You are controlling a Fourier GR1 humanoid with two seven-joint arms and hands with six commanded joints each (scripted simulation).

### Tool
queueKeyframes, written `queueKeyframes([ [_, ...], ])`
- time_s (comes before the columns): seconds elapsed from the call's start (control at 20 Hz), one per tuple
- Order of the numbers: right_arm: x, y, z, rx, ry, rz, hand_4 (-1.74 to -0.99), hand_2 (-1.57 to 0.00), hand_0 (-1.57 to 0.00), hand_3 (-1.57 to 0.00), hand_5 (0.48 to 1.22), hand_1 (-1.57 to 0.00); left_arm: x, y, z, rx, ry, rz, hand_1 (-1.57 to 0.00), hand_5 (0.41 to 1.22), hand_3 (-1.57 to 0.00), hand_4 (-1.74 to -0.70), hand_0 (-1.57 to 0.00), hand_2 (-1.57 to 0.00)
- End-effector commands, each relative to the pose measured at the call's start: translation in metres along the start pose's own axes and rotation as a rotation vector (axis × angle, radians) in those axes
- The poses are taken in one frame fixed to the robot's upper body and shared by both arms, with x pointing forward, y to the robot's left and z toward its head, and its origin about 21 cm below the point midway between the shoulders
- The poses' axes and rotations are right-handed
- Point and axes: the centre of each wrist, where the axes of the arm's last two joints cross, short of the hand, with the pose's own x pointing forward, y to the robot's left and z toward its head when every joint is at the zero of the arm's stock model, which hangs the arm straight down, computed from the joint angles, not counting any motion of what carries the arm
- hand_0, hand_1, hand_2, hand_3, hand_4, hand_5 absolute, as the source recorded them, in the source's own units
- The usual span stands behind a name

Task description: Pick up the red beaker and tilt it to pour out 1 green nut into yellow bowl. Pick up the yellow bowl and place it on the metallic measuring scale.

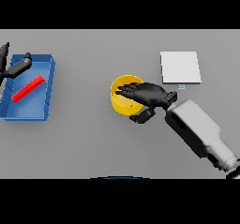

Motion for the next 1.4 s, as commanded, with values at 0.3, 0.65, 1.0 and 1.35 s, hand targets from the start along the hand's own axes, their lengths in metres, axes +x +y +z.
queueKeyframes([
  [0.3, 0.007, 0.001, -0.012, 0.077, 0.013, 0.04, -1.308, 0.0, 0.0, -0.01, 0.729, 0.0, 0.001, -0.001, -0.002, -0.005, -0.003, -0.003, 0.0, 0.729, 0.0, -0.79, 0.0, 0.0],
  [0.65, 0.006, -0.002, -0.012, 0.129, 0.005, 0.068, -1.534, -0.81, -0.89, -0.59, 1.057, -0.85, -0.001, 0.005, 0.002, 0.008, -0.002, 0.001, 0.0, 0.726, 0.0, -0.8, 0.0, 0.0],
  [1.0, 0.006, -0.007, -0.007, 0.174, 0.013, 0.044, -1.694, -1.35, -1.43, -1.16, 1.187, -1.42, -0.001, 0.003, 0.004, 0.005, -0.015, 0.007, 0.0, 0.726, 0.0, -0.8, 0.0, 0.0],
  [1.35, 0.006, -0.03, 0.011, 0.116, 0.013, 0.049, -1.731, -1.47, -1.54, -1.27, 1.214, -1.54, -0.001, 0.001, 0.007, 0.005, -0.012, 0.003, 0.0, 0.723, 0.0, -0.8, 0.0, 0.0],
])
